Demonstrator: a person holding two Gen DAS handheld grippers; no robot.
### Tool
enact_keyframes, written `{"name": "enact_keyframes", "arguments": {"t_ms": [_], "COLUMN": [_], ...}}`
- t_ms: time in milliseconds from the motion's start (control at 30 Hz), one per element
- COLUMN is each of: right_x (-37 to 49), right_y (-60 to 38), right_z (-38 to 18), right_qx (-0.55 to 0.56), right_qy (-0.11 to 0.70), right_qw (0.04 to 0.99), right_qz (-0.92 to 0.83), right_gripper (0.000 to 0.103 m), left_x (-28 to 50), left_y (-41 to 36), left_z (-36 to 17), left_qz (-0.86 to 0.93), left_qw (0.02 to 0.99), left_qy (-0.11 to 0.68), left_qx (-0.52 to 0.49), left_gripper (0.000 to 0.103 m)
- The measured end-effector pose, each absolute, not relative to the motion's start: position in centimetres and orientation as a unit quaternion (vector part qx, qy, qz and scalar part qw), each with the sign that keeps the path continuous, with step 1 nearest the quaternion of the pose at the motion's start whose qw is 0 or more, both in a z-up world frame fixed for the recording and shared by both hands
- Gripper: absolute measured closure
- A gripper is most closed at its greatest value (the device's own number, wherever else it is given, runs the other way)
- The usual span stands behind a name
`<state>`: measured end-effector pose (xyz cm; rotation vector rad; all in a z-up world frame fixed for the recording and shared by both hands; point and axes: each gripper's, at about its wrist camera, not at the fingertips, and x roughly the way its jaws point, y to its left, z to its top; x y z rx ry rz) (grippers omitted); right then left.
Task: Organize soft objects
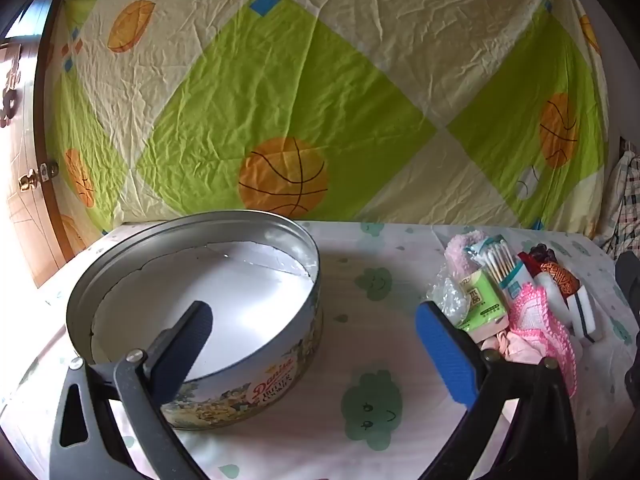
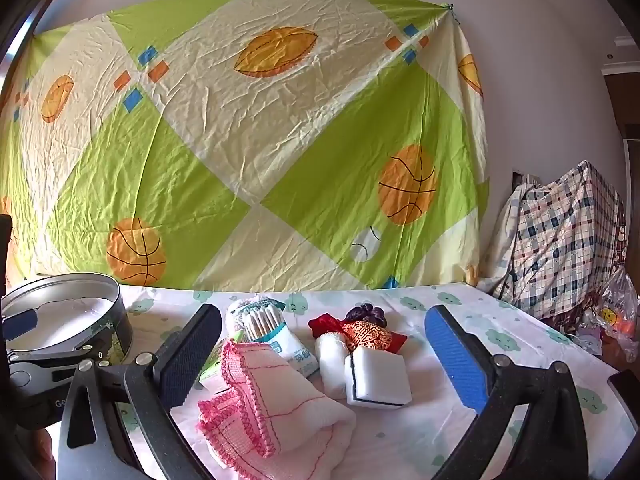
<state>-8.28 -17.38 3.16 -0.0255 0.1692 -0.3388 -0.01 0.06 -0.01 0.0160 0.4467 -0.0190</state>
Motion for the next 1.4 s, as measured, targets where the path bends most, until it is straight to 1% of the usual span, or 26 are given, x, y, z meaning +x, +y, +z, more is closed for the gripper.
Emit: {"name": "enact_keyframes", "arguments": {"t_ms": [33,1400], "right_x": [-8.09,-8.09], "right_y": [-17.36,-17.56], "right_z": [3.14,2.95], "right_qx": [-0.015,-0.011], "right_qy": [0.094,0.089], "right_qw": [0.981,0.980], "right_qz": [-0.171,-0.176], "right_gripper": [0.000,0.000], "left_x": [-0.03,-0.14], "left_y": [0.05,0.00], "left_z": [-0.01,0.09], "left_qz": [-0.011,-0.021], "left_qw": [0.975,0.976], "left_qy": [0.221,0.219], "left_qx": [0.009,0.010], "left_gripper": [0.000,0.000]}}
